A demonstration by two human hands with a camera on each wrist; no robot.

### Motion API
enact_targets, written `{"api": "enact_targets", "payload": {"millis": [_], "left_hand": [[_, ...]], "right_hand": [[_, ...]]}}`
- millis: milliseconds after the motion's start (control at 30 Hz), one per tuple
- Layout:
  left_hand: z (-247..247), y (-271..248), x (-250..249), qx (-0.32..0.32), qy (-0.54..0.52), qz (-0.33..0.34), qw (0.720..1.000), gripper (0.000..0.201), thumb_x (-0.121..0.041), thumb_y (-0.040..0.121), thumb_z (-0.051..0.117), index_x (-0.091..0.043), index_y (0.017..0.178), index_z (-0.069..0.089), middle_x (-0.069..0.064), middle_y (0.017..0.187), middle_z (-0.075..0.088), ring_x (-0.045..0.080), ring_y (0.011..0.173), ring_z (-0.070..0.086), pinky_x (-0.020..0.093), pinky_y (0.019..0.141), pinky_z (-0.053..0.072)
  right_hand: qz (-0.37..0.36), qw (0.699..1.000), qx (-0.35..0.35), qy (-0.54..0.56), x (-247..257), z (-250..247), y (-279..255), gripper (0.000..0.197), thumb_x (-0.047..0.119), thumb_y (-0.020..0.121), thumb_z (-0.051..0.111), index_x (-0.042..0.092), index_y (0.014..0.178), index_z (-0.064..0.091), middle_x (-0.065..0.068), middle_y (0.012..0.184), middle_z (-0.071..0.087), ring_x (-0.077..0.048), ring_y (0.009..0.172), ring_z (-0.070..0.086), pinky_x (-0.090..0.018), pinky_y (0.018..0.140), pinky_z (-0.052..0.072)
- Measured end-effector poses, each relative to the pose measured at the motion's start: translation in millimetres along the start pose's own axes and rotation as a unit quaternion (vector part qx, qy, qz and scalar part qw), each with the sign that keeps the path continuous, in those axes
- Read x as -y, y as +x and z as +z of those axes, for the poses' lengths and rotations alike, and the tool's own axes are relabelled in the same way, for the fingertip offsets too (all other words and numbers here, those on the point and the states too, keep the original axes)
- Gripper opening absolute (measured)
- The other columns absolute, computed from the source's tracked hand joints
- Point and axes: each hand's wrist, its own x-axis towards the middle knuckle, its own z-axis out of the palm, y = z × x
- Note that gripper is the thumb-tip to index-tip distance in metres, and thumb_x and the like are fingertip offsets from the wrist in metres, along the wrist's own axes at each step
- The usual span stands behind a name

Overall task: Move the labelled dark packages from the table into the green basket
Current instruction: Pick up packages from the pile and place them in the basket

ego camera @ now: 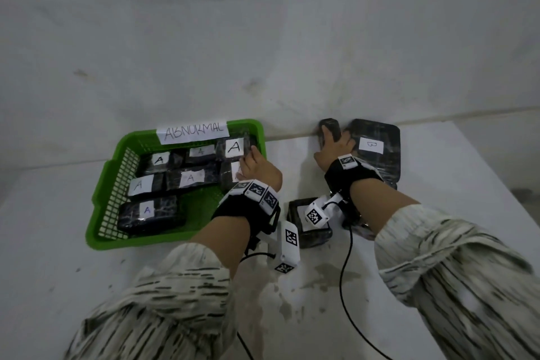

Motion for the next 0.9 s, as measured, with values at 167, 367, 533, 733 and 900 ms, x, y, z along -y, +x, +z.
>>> {"api": "enact_targets", "payload": {"millis": [167, 367, 533, 733, 900], "left_hand": [[9, 4, 1, -0.012, 0.020, 0.004, 1.000, 0.064, -0.005, 0.093, 0.041, -0.015, 0.150, 0.014, 0.007, 0.156, 0.020, 0.023, 0.144, 0.018, 0.042, 0.116, 0.014], [0, 6, 5, 0.043, 0.016, 0.019, 0.999, 0.066, -0.014, 0.096, 0.044, -0.014, 0.151, 0.008, 0.009, 0.157, 0.017, 0.029, 0.143, 0.018, 0.043, 0.115, 0.017], [-22, 7, 9, 0.073, -0.054, 0.063, 0.994, 0.065, -0.034, 0.098, 0.042, -0.012, 0.151, 0.011, 0.014, 0.156, 0.019, 0.033, 0.143, 0.019, 0.045, 0.116, 0.020], [-58, -13, 6, 0.073, -0.337, 0.099, 0.933, 0.052, -0.038, 0.100, 0.034, -0.016, 0.146, 0.025, 0.011, 0.145, 0.043, 0.028, 0.132, 0.042, 0.044, 0.111, 0.034], [-91, -38, 25, 0.131, -0.471, 0.086, 0.868, 0.045, -0.029, 0.097, 0.048, -0.015, 0.139, 0.039, 0.014, 0.130, 0.056, 0.030, 0.116, 0.057, 0.051, 0.100, 0.045]], "right_hand": [[-0.013, 0.999, -0.013, -0.045, -8, 6, 13, 0.060, 0.022, 0.096, 0.046, 0.033, 0.150, 0.022, -0.026, 0.150, 0.025, -0.040, 0.139, 0.021, -0.047, 0.113, 0.019], [-0.007, 0.974, -0.033, 0.224, 6, -2, 2, 0.043, 0.029, 0.097, 0.043, 0.025, 0.140, 0.042, -0.027, 0.138, 0.039, -0.043, 0.119, 0.048, -0.045, 0.103, 0.039], [0.029, 0.770, 0.047, 0.635, 24, -17, -29, 0.039, 0.004, 0.091, 0.038, 0.016, 0.127, 0.047, -0.008, 0.103, 0.058, -0.024, 0.090, 0.058, -0.036, 0.072, 0.052], [-0.009, 0.650, 0.258, 0.715, 35, -32, -85, 0.041, 0.006, 0.087, 0.030, 0.020, 0.114, 0.058, -0.006, 0.099, 0.065, -0.022, 0.087, 0.060, -0.032, 0.067, 0.052], [-0.064, 0.682, 0.320, 0.655, 40, -33, -129, 0.030, 0.013, 0.091, 0.035, 0.017, 0.103, 0.062, -0.006, 0.096, 0.062, -0.021, 0.091, 0.059, -0.038, 0.079, 0.054]]}}
